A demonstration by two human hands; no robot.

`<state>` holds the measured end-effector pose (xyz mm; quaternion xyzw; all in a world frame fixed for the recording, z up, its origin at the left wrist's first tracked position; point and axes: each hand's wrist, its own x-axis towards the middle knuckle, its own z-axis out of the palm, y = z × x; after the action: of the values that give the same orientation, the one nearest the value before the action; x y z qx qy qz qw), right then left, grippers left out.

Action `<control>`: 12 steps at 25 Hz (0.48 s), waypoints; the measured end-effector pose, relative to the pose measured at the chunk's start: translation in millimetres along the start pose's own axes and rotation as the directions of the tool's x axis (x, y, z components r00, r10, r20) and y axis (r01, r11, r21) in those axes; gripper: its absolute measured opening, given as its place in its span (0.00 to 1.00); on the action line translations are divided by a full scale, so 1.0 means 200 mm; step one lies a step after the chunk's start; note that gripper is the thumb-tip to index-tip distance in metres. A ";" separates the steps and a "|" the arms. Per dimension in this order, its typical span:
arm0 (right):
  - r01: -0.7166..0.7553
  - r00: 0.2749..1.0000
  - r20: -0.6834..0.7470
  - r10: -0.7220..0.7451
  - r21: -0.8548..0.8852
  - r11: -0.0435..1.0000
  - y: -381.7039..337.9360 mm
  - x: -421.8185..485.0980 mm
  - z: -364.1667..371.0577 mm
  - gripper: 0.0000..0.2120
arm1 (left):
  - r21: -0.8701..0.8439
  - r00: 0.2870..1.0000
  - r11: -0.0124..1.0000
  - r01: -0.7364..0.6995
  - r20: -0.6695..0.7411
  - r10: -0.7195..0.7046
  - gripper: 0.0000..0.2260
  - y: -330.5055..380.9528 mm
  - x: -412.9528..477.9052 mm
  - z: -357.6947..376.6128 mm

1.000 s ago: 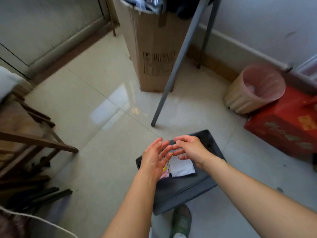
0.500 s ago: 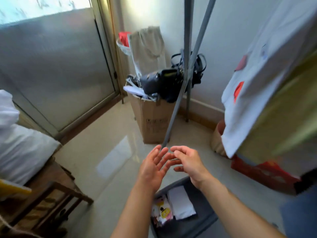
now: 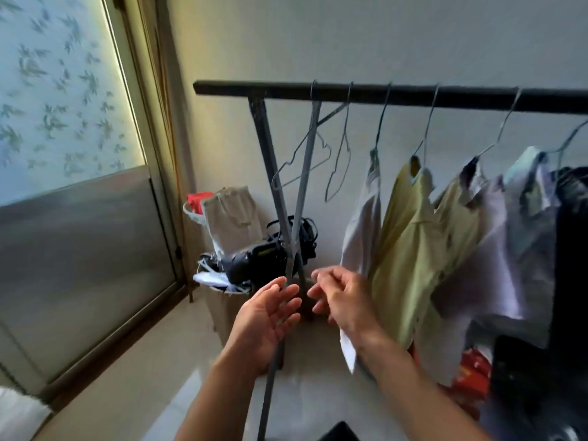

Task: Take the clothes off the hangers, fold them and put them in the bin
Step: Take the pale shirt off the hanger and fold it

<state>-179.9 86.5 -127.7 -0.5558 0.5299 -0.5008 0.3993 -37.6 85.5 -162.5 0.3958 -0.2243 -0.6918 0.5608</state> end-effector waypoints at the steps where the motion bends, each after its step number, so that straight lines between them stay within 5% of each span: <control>1: 0.079 0.995 -0.053 -0.079 -0.001 0.997 -0.10 0.04 -0.05 0.09 | 0.014 1.000 1.000 -0.018 0.023 0.018 0.12 0.02 -0.01 0.04; 6: 0.341 0.850 -0.324 -0.416 -0.264 0.902 -0.49 0.30 -0.32 0.08 | 0.091 0.994 0.992 -0.085 0.075 0.078 0.11 0.08 -0.04 0.17; 8: 0.290 0.800 -0.393 -0.453 -0.407 0.866 -0.56 0.45 -0.39 0.08 | 0.125 0.993 0.987 -0.102 0.076 0.093 0.11 0.10 -0.05 0.21; 12: 0.043 0.899 -0.320 -0.298 -0.612 0.790 -0.58 0.71 -0.42 0.15 | 0.169 0.987 0.974 -0.148 0.086 0.135 0.10 0.16 -0.07 0.26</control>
<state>-249.7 -32.5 19.0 -0.5840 0.6754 -0.4484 0.0415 -59.3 84.4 -104.4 0.4006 -0.3324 -0.6417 0.5632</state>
